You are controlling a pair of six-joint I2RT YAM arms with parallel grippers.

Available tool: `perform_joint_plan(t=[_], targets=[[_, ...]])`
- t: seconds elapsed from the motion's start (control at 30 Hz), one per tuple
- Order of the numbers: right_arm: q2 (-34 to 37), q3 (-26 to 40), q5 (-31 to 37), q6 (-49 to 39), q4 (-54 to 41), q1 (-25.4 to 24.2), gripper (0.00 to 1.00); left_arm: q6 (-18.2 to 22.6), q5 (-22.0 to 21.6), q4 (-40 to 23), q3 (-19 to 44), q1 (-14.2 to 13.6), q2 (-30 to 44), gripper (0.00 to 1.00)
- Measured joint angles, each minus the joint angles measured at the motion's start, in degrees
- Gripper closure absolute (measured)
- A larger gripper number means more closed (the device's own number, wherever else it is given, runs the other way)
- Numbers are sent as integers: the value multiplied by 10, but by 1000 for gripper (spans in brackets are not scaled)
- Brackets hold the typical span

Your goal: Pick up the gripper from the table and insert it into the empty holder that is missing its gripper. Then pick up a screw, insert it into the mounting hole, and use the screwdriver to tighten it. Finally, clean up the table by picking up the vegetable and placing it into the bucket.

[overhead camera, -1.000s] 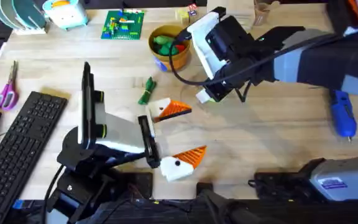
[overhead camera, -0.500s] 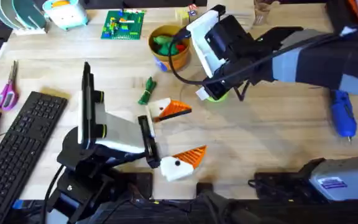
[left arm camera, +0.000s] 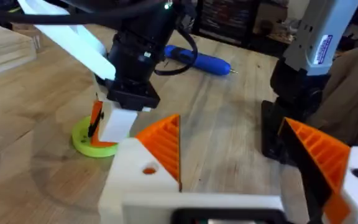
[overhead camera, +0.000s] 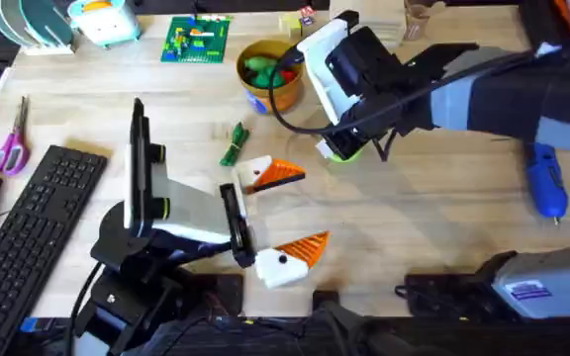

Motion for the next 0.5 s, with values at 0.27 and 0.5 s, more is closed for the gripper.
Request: perform_joint_plan(t=[0.27, 0.5], targets=[[0, 1, 14, -2, 1, 0, 991, 0, 0, 0, 0, 0, 0, 9], [0, 1, 45, -2, 1, 1, 994, 0, 0, 0, 0, 0, 0, 8]])
